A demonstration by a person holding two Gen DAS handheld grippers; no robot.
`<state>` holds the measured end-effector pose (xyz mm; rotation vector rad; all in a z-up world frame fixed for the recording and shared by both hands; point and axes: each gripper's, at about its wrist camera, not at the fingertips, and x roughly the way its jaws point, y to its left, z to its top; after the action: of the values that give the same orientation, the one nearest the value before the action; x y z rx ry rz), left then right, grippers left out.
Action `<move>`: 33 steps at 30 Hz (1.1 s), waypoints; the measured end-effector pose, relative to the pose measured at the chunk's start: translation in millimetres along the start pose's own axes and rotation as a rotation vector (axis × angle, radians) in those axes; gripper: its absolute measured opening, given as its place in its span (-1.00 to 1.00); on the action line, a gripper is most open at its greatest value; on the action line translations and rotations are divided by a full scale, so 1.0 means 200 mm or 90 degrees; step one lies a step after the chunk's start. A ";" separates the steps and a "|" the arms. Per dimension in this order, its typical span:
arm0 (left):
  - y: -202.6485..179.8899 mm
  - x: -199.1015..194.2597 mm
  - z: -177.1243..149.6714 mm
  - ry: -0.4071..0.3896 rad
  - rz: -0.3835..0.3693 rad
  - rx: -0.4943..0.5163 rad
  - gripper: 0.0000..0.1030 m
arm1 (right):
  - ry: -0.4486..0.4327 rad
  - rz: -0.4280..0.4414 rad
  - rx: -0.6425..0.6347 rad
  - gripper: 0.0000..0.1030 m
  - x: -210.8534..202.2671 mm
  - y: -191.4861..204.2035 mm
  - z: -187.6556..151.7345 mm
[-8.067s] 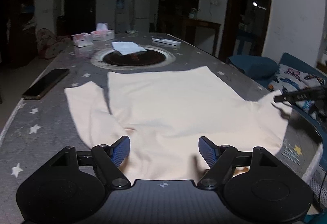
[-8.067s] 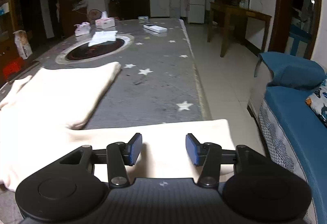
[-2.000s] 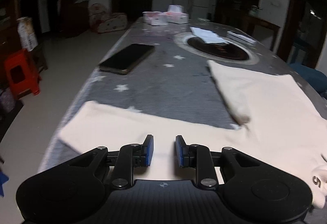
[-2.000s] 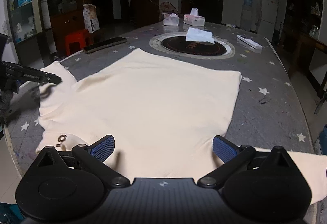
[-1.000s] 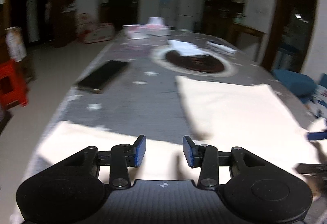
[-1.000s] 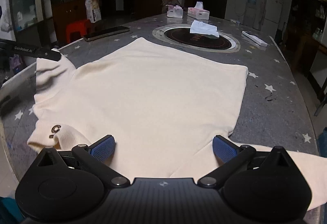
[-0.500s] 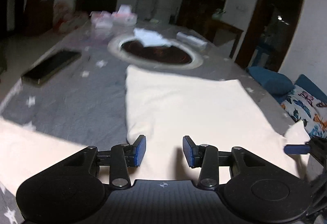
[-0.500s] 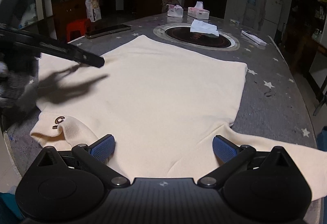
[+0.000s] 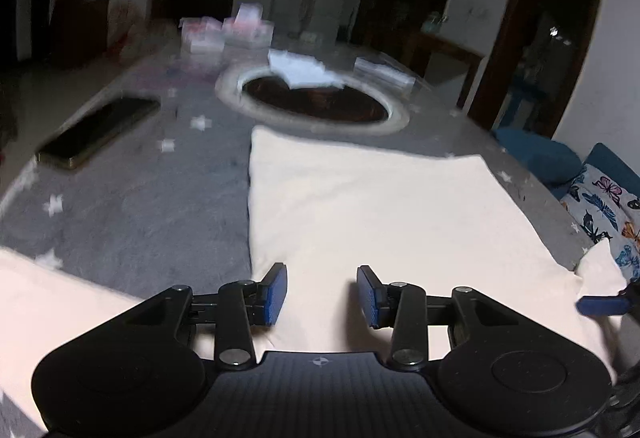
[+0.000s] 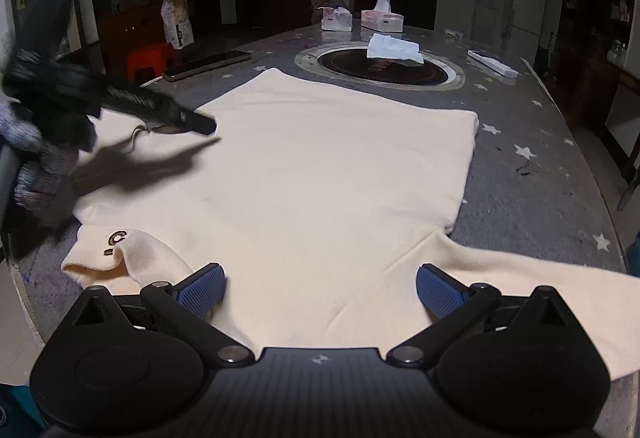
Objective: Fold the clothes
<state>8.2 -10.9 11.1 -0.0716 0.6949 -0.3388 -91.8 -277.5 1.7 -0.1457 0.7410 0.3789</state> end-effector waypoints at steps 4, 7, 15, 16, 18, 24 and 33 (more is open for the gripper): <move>0.00 -0.03 -0.02 -0.004 0.016 0.017 -0.18 | -0.011 0.008 0.006 1.00 -0.04 -0.01 0.00; 0.00 -0.03 -0.03 -0.012 0.031 0.031 -0.19 | -0.006 0.006 -0.002 1.00 -0.03 0.01 -0.02; 0.01 -0.02 -0.04 -0.020 0.070 0.056 -0.21 | -0.012 -0.006 0.044 1.00 -0.08 -0.06 -0.06; 0.02 -0.02 -0.05 -0.021 0.074 0.055 -0.21 | -0.009 -0.007 0.055 1.00 -0.08 -0.08 -0.08; 0.02 -0.02 -0.05 -0.021 0.079 0.055 -0.21 | -0.012 -0.009 0.056 1.00 -0.10 -0.09 -0.09; 0.05 -0.03 -0.04 -0.016 0.098 0.052 -0.21 | -0.019 -0.029 0.104 0.99 -0.15 -0.20 -0.12; 0.06 -0.03 -0.05 -0.017 0.113 0.054 -0.21 | -0.030 -0.058 0.135 0.95 -0.14 -0.31 -0.11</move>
<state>0.6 3.8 5.4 0.0659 0.6548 -0.1961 -100.1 -347.7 5.0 0.0291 0.7203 0.2149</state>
